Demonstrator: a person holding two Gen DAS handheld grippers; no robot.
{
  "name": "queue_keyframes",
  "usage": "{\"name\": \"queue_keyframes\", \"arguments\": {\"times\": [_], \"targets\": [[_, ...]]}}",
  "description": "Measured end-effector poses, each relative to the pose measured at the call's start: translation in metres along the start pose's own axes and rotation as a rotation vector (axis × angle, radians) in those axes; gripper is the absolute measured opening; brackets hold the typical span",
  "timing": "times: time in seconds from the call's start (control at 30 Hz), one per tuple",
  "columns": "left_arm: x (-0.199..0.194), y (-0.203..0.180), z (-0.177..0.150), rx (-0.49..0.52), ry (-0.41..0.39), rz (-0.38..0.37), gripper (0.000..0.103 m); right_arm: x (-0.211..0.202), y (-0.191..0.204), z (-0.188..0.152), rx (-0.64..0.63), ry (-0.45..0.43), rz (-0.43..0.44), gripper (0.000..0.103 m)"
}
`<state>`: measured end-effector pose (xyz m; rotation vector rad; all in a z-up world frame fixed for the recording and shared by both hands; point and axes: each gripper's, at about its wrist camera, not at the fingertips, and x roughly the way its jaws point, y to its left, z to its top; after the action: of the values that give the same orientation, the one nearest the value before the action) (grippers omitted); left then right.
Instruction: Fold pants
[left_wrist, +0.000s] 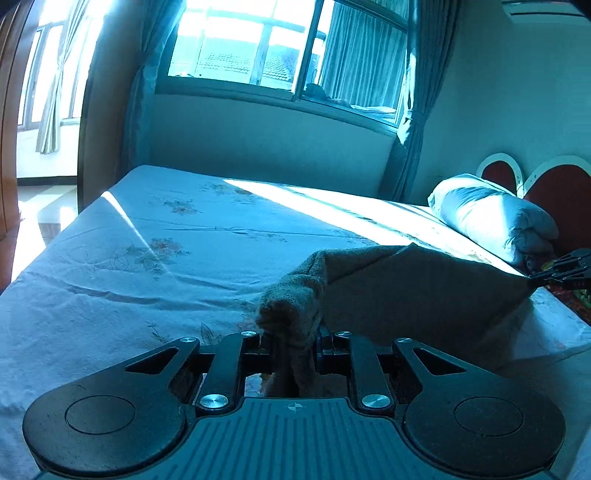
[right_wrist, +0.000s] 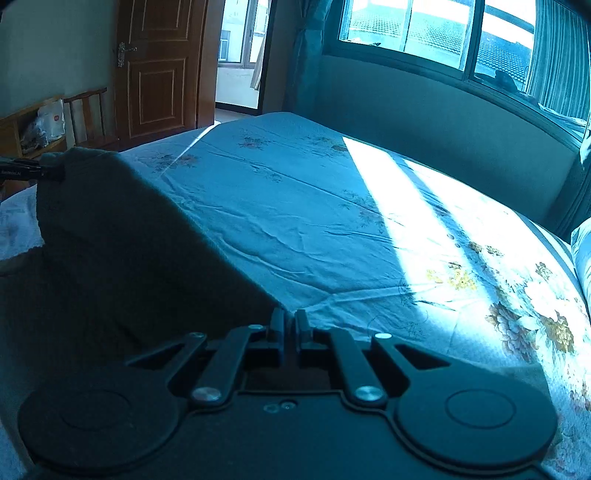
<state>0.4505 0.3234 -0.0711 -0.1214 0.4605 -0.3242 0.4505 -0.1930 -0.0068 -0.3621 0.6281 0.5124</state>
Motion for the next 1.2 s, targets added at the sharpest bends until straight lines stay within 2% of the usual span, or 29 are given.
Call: {"name": "queue_keyframes", "arguments": {"times": [0.1, 0.2, 0.23, 0.27, 0.43, 0.57, 0.63, 0.73, 0.97, 1.0, 1.07, 1.13, 1.2], "targets": [[-0.038, -0.018, -0.019, 0.018, 0.000, -0.012, 0.018, -0.031, 0.025, -0.026, -0.041, 0.002, -0.020, 0.000], [-0.071, -0.031, -0.051, -0.023, 0.007, 0.031, 0.018, -0.053, 0.048, -0.061, -0.066, -0.007, -0.072, 0.000], [-0.083, -0.037, -0.066, -0.058, 0.011, 0.068, 0.020, -0.061, 0.054, -0.075, -0.039, -0.024, -0.101, 0.011], [-0.089, -0.039, -0.076, -0.081, 0.022, 0.085, 0.020, -0.070, 0.057, -0.087, 0.005, -0.045, -0.109, 0.016], [-0.105, -0.063, -0.131, -0.149, 0.199, 0.259, 0.024, -0.098, 0.066, -0.129, 0.229, -0.085, -0.132, 0.015], [-0.135, -0.060, -0.154, -0.283, 0.187, 0.332, 0.026, -0.102, 0.072, -0.138, 0.290, -0.097, -0.128, 0.019], [-0.151, -0.062, -0.157, -0.355, 0.149, 0.313, 0.026, -0.105, 0.076, -0.142, 0.305, -0.102, -0.135, 0.023], [-0.161, -0.073, -0.154, -0.435, 0.089, 0.278, 0.026, -0.102, 0.076, -0.145, 0.336, -0.108, -0.154, 0.023], [-0.121, -0.085, -0.138, -0.595, 0.050, 0.225, 0.027, -0.089, 0.080, -0.147, 0.390, -0.120, -0.199, 0.024], [-0.116, -0.084, -0.139, -0.616, 0.052, 0.231, 0.029, -0.087, 0.080, -0.147, 0.396, -0.118, -0.203, 0.025], [-0.108, -0.079, -0.143, -0.669, 0.036, 0.227, 0.039, -0.084, 0.080, -0.148, 0.406, -0.118, -0.197, 0.025], [-0.106, -0.070, -0.147, -0.741, 0.007, 0.215, 0.043, -0.081, 0.082, -0.148, 0.405, -0.114, -0.201, 0.025], [-0.105, -0.068, -0.150, -0.768, -0.004, 0.217, 0.045, -0.078, 0.082, -0.149, 0.409, -0.107, -0.194, 0.025]]}}
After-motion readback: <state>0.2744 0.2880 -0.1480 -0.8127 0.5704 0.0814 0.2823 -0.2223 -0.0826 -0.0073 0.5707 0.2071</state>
